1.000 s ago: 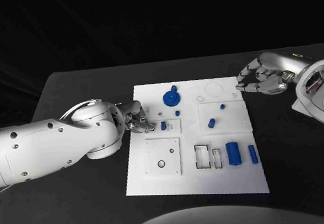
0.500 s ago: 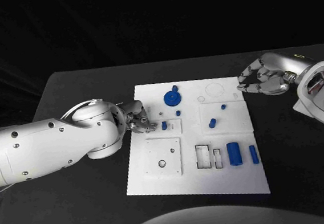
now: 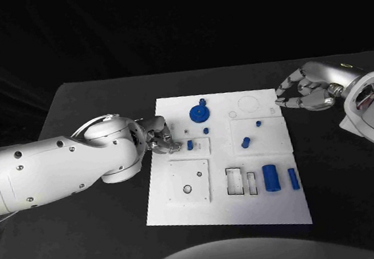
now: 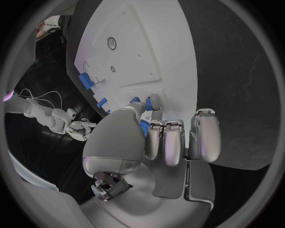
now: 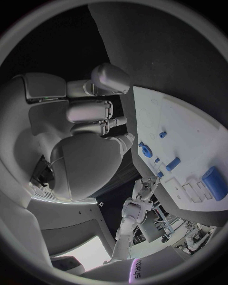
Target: Assemble the parts on the task board
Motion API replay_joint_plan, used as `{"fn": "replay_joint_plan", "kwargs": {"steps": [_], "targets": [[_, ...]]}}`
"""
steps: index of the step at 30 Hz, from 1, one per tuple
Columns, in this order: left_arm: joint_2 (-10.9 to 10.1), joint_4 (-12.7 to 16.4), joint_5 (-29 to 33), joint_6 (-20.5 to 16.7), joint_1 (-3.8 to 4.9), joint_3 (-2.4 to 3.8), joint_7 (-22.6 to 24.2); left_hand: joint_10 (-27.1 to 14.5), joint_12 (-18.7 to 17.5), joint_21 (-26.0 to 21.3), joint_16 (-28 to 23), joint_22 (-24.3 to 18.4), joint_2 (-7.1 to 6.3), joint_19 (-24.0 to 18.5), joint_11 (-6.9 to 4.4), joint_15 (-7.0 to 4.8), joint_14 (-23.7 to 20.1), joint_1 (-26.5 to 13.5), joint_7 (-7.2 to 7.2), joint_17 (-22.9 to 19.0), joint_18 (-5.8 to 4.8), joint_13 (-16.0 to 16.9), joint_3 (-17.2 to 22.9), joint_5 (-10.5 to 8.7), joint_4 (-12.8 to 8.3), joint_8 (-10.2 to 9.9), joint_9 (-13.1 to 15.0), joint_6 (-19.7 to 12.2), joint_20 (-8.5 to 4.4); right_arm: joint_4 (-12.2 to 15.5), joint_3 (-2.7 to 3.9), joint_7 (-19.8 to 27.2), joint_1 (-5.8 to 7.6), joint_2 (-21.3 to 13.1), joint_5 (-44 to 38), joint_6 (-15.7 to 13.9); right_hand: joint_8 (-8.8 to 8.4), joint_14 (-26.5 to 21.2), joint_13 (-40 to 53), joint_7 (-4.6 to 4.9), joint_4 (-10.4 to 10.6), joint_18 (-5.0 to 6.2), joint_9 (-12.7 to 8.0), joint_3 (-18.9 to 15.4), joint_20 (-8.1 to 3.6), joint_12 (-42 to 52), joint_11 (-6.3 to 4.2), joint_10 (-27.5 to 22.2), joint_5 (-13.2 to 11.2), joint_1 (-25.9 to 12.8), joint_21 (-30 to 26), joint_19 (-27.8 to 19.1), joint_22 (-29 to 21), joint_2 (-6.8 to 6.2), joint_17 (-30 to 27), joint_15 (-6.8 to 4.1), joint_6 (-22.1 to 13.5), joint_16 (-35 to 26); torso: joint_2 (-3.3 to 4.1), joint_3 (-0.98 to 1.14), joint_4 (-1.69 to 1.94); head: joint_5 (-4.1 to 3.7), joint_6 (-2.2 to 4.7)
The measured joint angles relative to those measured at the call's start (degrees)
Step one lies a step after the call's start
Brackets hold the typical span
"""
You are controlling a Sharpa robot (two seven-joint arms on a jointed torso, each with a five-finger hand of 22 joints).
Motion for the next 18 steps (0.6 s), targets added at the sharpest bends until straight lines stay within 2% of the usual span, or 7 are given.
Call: {"fn": "replay_joint_plan", "kwargs": {"steps": [2, 7, 9, 11, 13, 16, 18], "targets": [[0.0, 0.0, 0.0, 0.1, 0.0, 0.0, -0.1, 0.0, 0.0, 0.0, 0.0, 0.0, -0.17, 0.0, 0.0, 0.0, 0.0, 0.2, 0.0, 0.0, 0.0, 0.0, 0.1, -0.19, -0.1, 0.0, 0.0, 0.0, 0.0, 0.0, 0.0, 0.0, -0.01, 0.0, 0.0, 0.0, 0.0, 0.0, 0.0, 0.0, -0.1, 0.0, 0.0, 0.1, 0.0, 0.0, 0.0, 0.0, 0.3, 0.0, 0.0, 0.0, 0.0, 0.0, 0.0, 0.0, 0.0, 0.0, 0.0, 0.02, 0.0, 0.01, 0.0], [0.2, -0.2, 0.0, 0.3, 0.02, 0.04, -0.3, 0.0, 0.0, -0.3, 0.0, 0.0, -0.53, 0.0, 0.0, 0.0, 0.0, -0.1, 0.0, 0.0, -0.01, 0.0, 0.9, -3.32, 0.0, 0.0, -0.3, 0.0, 0.0, 0.0, 0.0, 0.0, -0.03, 0.0, 0.0, 0.1, 0.0, 0.0, 0.0, 0.0, -0.1, 0.0, -0.1, 0.1, 0.0, 0.0, 0.0, 0.0, 0.6, 0.0, -0.3, 0.0, 0.0, 0.0, 0.0, 0.0, 0.0, -0.2, 0.0, 0.03, 0.0, 0.05, 0.0], [0.3, -0.3, 0.0, 0.4, 0.04, 0.05, -0.5, 0.0, 0.0, -0.6, 0.0, 0.0, -0.91, -0.2, 0.0, 0.0, 0.0, -0.8, 0.02, 0.0, 0.0, 0.0, 0.8, -7.12, 0.1, 0.0, -0.4, 0.0, 0.21, -0.1, 0.0, -0.1, -0.05, 0.0, 0.0, 0.2, 0.0, 0.0, 0.0, 0.0, -0.1, 0.0, -0.1, 0.1, 0.0, 0.0, 0.0, 0.0, 0.7, 0.0, -0.3, 0.0, 0.0, 0.0, 0.0, 0.0, 0.0, -0.2, 0.01, 0.02, 0.0, 0.05, 0.0], [0.4, -0.4, 0.0, 0.5, 0.03, 0.04, -0.6, 0.0, 0.0, -0.7, 0.0, 0.0, -0.53, -0.2, 0.0, 0.0, 0.0, -2.7, 0.19, 0.0, 0.0, 0.0, 0.1, -12.52, 0.8, -0.2, -0.6, 0.2, 0.21, -0.1, 0.0, -0.1, -0.07, 0.0, 0.0, 0.2, -0.17, 0.0, 0.0, 0.0, -0.2, 0.0, -0.1, 0.2, 0.0, 0.0, 0.0, 0.0, 0.7, 0.1, -0.3, 0.0, 0.0, 0.09, 0.0, 0.0, 0.0, -0.2, 0.01, 0.02, 0.0, 0.06, 0.0], [0.6, -0.5, 0.0, 0.7, -0.01, -0.02, -0.7, 0.0, 0.0, -0.9, 0.0, 0.0, -0.16, -0.3, 0.0, 0.0, 0.0, -4.9, 0.49, 0.0, 0.0, 0.0, -1.0, -16.92, 1.0, -0.3, -0.9, 0.5, 0.34, -0.1, 0.0, -0.1, -0.08, 0.0, 0.0, 0.3, -0.22, 0.0, 0.0, 0.0, -0.3, 0.0, -0.1, 0.3, 0.0, 0.1, 0.01, 0.0, 0.7, 0.2, -0.3, 0.0, 0.0, 0.16, 0.0, 0.0, 0.0, -0.2, 0.02, 0.02, 0.0, 0.08, 0.0], [0.7, -0.6, 0.0, 0.9, -0.04, -0.04, -0.8, 0.2, 0.0, -1.0, 0.0, 0.0, 0.25, -0.4, 0.21, 0.22, 0.2, -8.5, 0.5, 0.0, 0.0, 0.0, -3.0, -21.86, 1.1, -0.4, -1.1, 0.5, 0.42, -0.1, 0.0, -0.1, -0.09, 0.0, 0.0, 0.3, -0.22, 0.0, 0.1, 0.0, -0.3, 0.0, -0.1, 0.3, 0.0, 0.0, 0.01, 0.0, 0.8, 0.3, -0.3, 0.0, 0.0, 0.06, 0.0, 0.0, 0.0, -0.2, 0.02, 0.02, 0.0, 0.12, 0.0], [0.7, -0.7, 0.0, 1.0, -0.04, -0.02, -0.9, 0.1, 0.0, -1.3, 0.0, 0.0, 0.53, -0.5, 0.36, 0.22, 0.2, -11.1, 0.5, 0.0, 0.0, 0.0, -4.6, -23.89, 1.1, -0.7, -1.2, 0.5, 0.54, -0.1, 0.0, -0.1, -0.09, 0.0, 0.0, 0.3, -0.22, 0.0, 0.1, 0.0, -0.1, 0.0, -0.1, 0.5, 0.0, -0.1, 0.01, 0.0, 0.9, 0.5, -0.3, 0.0, 0.0, 0.01, 0.0, 0.0, 0.0, -0.2, 0.02, 0.02, 0.01, 0.12, 0.0]]}}
